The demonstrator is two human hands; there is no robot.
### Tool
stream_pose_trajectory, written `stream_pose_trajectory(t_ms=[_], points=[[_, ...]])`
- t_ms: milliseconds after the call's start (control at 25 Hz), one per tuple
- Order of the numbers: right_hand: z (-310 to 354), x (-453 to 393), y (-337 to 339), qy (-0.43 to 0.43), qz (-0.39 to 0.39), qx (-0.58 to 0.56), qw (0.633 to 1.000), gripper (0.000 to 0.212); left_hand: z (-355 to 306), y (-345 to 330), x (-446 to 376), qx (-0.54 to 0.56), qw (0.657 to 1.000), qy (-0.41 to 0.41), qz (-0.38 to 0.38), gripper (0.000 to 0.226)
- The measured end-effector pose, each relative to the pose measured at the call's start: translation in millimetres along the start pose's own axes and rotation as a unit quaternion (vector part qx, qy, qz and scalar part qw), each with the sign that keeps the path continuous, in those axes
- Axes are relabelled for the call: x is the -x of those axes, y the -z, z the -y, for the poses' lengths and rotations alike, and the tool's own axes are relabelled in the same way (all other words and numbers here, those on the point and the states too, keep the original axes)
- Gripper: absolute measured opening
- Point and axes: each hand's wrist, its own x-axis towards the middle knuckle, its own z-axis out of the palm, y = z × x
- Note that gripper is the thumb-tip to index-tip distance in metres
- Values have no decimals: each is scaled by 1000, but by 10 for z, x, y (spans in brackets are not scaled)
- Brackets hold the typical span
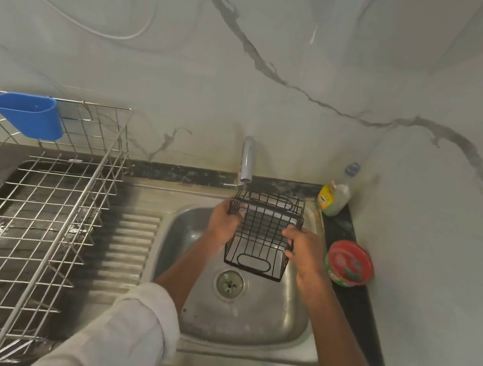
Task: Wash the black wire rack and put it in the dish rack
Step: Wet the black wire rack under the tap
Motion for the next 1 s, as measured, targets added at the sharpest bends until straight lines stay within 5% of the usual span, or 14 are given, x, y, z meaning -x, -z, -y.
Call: stream_pose_trajectory(t_ms=[160, 320, 520, 760, 1000], points=[[34, -8, 217, 136, -13, 106, 985, 61, -87, -9, -99, 5, 1000, -10, 16, 27], [133, 38, 212, 177, 141, 221, 949, 88, 48, 199, -155, 20, 999, -23, 30, 22], [124, 118, -34, 222, 57, 243, 942, 57, -12, 187, -155, -22, 998, -61, 5, 22], [128, 234, -18, 218, -79, 263, 937, 62, -198, 85, -287, -104, 990, -90, 41, 31], [144, 207, -149, 246, -29, 284, 926, 63, -159, 246, -206, -77, 993, -89, 14, 40]])
